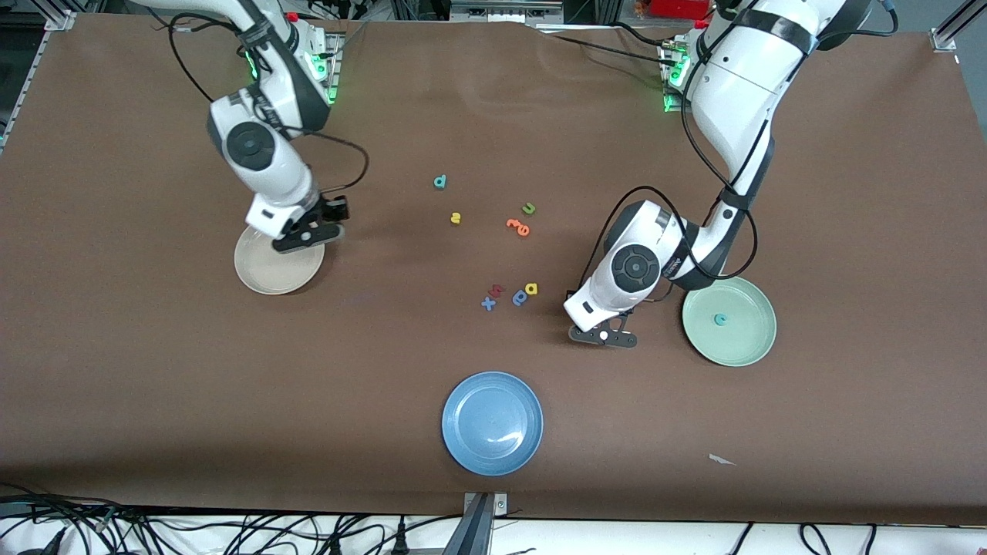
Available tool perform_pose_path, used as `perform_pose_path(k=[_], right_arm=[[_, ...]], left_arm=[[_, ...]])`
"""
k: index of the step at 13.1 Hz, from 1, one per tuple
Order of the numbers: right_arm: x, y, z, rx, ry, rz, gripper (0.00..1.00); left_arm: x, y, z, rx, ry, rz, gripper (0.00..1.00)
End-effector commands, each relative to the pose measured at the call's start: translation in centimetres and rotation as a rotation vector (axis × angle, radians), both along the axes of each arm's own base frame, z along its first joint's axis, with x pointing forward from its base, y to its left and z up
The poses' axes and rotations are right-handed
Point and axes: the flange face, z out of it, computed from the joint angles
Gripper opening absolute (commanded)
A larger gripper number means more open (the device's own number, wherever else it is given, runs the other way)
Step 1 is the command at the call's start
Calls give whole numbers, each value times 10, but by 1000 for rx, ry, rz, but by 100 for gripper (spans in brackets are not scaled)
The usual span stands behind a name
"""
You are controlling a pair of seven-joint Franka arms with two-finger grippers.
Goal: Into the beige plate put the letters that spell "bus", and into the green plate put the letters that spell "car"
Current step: 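Place yellow u on the beige plate while the left gripper grasps teal l, then place teal l on the green plate while the right gripper grasps yellow 2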
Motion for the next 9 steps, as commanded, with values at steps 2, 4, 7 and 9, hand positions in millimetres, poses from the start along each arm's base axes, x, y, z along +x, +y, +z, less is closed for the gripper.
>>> perform_pose_path(k=[2, 4, 7, 9], right_arm=[[-28, 70, -5, 63, -27, -103, 63], [-46, 108, -9, 102, -36, -142, 63], [-55, 145, -8, 133, -31, -192, 63], [-50, 167, -11, 150, -26, -225, 63]], left_arm=[[4, -2, -2, 18, -13, -19, 19], [4, -2, -1, 18, -15, -21, 17], [7, 0, 5, 16, -22, -18, 13], [10, 3, 8, 15, -27, -14, 9]])
